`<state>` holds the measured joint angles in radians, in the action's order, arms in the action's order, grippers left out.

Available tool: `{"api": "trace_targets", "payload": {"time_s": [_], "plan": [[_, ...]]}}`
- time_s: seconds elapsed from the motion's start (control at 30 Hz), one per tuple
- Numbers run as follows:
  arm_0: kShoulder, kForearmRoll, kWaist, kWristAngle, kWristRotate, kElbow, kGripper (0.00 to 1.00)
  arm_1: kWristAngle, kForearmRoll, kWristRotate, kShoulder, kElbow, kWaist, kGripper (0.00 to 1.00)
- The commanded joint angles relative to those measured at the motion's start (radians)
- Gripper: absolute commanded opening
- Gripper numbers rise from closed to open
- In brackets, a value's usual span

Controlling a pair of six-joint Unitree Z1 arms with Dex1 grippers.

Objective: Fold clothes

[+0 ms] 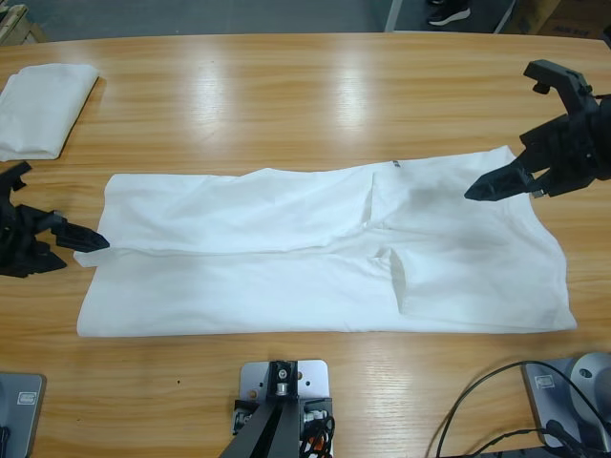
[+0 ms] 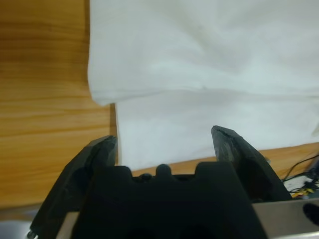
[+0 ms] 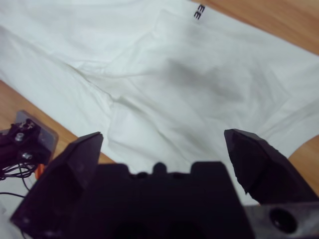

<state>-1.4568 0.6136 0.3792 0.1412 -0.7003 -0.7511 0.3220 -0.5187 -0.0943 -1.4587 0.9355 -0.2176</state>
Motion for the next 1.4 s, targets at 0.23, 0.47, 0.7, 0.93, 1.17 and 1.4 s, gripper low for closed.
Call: {"api": "trace_targets", "payload": {"time_s": [0.23, 0.47, 0.7, 0.93, 1.17, 1.4], "plan": [[-0.057, -0.099, -0.238, 0.109, 0.158, -0.041, 0.692, -0.007, 0.001, -0.012, -0.011, -0.082, 0.014, 1.0], [-0.169, -0.189, -0.155, 0.109, 0.108, -0.012, 0.697, -0.003, 0.034, -0.012, -0.073, -0.087, 0.014, 1.0], [-0.254, -0.303, -0.001, 0.102, 0.035, 0.046, 0.692, -0.004, 0.044, -0.012, -0.081, -0.092, 0.014, 1.0], [-0.201, -0.29, 0.041, 0.095, 0.001, 0.171, 0.692, -0.003, 0.057, -0.012, -0.088, -0.102, 0.014, 1.0], [-0.171, -0.31, 0.041, 0.086, -0.024, 0.217, 0.692, 0.0, 0.063, -0.013, -0.095, -0.109, 0.014, 1.0], [0.081, -0.183, -0.045, 0.115, -0.056, 0.141, 0.651, -0.001, 0.062, -0.013, -0.081, -0.11, 0.014, 1.0]]}}
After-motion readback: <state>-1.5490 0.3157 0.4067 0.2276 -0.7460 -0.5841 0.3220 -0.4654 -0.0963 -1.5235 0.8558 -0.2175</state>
